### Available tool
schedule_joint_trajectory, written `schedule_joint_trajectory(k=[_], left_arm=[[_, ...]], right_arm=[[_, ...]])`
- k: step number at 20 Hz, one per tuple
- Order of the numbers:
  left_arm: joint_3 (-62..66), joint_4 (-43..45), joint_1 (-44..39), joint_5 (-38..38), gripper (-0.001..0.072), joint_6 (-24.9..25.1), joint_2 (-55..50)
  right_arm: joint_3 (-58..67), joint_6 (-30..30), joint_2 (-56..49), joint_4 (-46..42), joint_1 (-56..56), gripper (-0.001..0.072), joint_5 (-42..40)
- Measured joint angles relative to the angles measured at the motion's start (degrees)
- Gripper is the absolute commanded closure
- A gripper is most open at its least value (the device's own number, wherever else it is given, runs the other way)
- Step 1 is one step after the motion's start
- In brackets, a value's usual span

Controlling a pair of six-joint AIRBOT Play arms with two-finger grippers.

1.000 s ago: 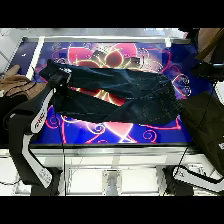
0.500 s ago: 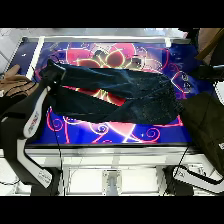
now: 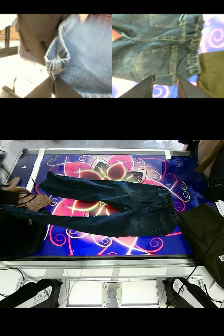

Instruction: Fold the clothes and pants, and hang the long-sleeved shirts on hangers.

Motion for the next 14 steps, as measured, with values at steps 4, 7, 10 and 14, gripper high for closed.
schedule_joint_trajectory(k=[4,7,10,14], left_arm=[[0.00,-0.35,5.01,-0.42,0.0696,0.31,-1.55],[0.00,-1.16,10.38,0.87,0.0695,0.46,-11.76],[-0.02,-1.79,13.81,4.55,0.0696,-0.24,-24.50],[2.56,-1.22,14.32,12.70,0.0695,-4.48,-37.99]], right_arm=[[-0.02,-0.04,3.23,1.09,0.00,0.0387,-2.73],[-0.79,-0.07,2.84,1.62,0.00,0.0387,-3.80],[-2.54,-0.02,0.76,1.97,0.00,0.0387,-4.57],[-7.69,0.79,-3.08,2.45,0.00,0.0387,-9.88]])
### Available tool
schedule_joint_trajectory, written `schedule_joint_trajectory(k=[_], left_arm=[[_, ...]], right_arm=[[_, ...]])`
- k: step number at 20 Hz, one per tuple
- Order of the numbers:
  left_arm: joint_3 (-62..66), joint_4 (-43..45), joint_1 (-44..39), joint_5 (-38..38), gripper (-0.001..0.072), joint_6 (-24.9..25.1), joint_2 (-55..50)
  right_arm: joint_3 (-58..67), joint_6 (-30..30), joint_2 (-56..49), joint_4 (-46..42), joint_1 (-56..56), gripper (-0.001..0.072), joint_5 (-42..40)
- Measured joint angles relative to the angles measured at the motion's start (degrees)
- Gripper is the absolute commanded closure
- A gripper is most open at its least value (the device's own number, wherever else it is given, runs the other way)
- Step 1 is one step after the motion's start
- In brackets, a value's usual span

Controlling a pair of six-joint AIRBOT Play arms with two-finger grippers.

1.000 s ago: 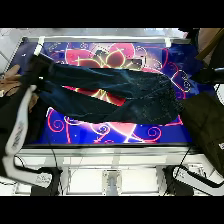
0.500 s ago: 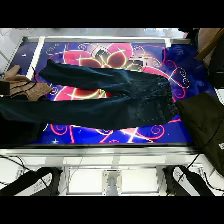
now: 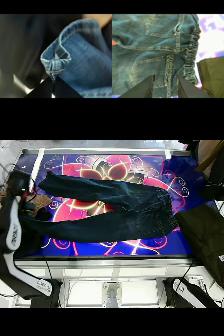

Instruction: Fold the clothes and pants, and hang the long-sleeved shirts on hangers.

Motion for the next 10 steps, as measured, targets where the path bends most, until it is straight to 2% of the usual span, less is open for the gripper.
schedule_joint_trajectory(k=[2,3,4,5,8,10], left_arm=[[3.32,0.52,-0.61,6.34,0.0672,-3.17,-2.95],[5.44,0.61,-1.03,9.57,0.0492,-4.35,-3.80],[7.76,0.63,-1.40,12.70,0.0230,-5.22,-4.42],[10.36,0.61,-1.68,15.52,0.0124,-5.97,-4.90],[16.26,-0.59,-2.10,18.36,0.0118,-7.08,-5.46],[17.94,-0.52,-1.75,15.74,0.0118,-7.50,-4.72]], right_arm=[[-3.15,0.39,-1.62,0.31,0.00,0.0386,-4.59],[-4.79,0.61,-2.29,0.63,0.00,0.0387,-7.10],[-6.21,0.79,-2.78,0.92,0.00,0.0386,-9.09],[-7.56,0.94,-3.17,1.31,0.00,0.0387,-11.23],[-10.25,1.14,-3.76,2.01,0.00,0.0368,-14.53],[-11.15,1.20,-3.72,2.16,0.00,0.0368,-14.88]])
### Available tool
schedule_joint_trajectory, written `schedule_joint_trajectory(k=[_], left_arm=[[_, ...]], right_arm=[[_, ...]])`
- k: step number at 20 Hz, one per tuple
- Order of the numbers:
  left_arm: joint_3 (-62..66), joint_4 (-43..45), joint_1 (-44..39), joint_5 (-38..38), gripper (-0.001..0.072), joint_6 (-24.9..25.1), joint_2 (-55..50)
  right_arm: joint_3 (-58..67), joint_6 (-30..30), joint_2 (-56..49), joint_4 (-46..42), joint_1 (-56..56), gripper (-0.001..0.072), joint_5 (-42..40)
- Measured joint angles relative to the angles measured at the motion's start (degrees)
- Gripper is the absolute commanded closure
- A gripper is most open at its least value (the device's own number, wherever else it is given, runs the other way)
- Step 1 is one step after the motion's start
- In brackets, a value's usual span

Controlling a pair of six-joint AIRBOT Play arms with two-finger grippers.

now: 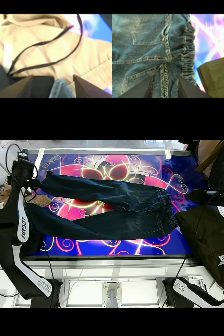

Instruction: Fold the clothes and pants, and hang the long-sleeved shirts on hangers.

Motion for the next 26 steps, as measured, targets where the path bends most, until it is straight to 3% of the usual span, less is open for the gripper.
schedule_joint_trajectory(k=[4,8,12,16,22,26], left_arm=[[-5.95,0.28,2.14,-10.34,0.0118,-0.85,6.71],[-27.15,0.42,5.31,-12.24,0.0120,-3.93,23.15],[-52.15,-4.31,11.65,-7.28,0.0121,-9.29,45.03],[-69.64,-25.94,22.95,9.68,0.0121,-11.19,60.98],[-80.59,-43.10,36.15,24.65,0.0154,-5.42,63.14],[-82.12,-61.64,40.46,31.52,0.0161,8.13,55.87]], right_arm=[[-0.94,-0.26,2.97,-4.72,-0.61,0.0308,3.74],[-8.04,-1.57,8.94,-6.88,-5.60,0.0308,7.30],[-19.74,-3.87,15.74,-0.98,-9.66,0.0308,9.25],[-23.87,-6.21,18.64,9.07,-10.80,0.0309,8.72],[-24.11,-7.34,19.58,18.45,-11.17,0.0311,8.33],[-24.02,-7.19,19.69,23.89,-11.23,0.0313,8.52]])
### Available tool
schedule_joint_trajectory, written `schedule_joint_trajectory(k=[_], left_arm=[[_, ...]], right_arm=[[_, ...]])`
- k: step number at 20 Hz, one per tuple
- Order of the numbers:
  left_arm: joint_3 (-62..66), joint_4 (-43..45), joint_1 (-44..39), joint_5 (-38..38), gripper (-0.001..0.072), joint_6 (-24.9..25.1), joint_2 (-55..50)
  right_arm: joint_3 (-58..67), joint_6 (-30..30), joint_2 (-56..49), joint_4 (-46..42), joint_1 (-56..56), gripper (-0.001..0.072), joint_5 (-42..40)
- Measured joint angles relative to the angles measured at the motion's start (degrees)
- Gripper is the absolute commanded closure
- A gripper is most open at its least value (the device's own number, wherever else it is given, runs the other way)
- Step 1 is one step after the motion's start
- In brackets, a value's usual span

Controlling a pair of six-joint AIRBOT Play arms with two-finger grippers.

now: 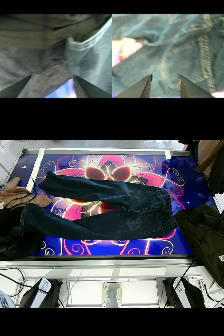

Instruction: Fold the clothes and pants, and hang the long-sleeved shirts on hangers.

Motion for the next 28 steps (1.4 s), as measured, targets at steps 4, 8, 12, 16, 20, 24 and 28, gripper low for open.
schedule_joint_trajectory(k=[4,8,12,16,20,24,28], left_arm=[[-0.42,-20.48,1.27,4.15,0.0287,14.91,-8.28],[-0.48,-30.71,1.64,6.78,0.0695,23.80,-11.80],[-0.20,-33.75,1.84,7.43,0.0696,29.00,-11.21],[1.27,-33.48,1.99,4.74,0.0696,31.30,-6.34],[1.88,-29.62,1.99,2.23,0.0696,30.84,-0.70],[2.10,-26.18,2.01,-0.09,0.0696,29.79,2.05],[2.14,-24.90,2.01,-0.96,0.0696,29.57,2.82]], right_arm=[[0.00,0.76,0.02,2.49,0.00,0.0314,1.36],[0.00,1.11,0.00,3.37,0.02,0.0314,3.41],[0.00,1.25,0.02,3.30,0.02,0.0314,4.42],[-0.17,1.31,0.33,-1.57,-0.04,0.0312,5.03],[-6.58,3.02,1.97,-10.05,-0.04,0.0172,4.90],[-15.26,8.50,1.44,-12.15,-0.04,0.0153,-5.73],[-17.86,11.91,-3.96,-11.47,-0.04,0.0156,-18.16]])
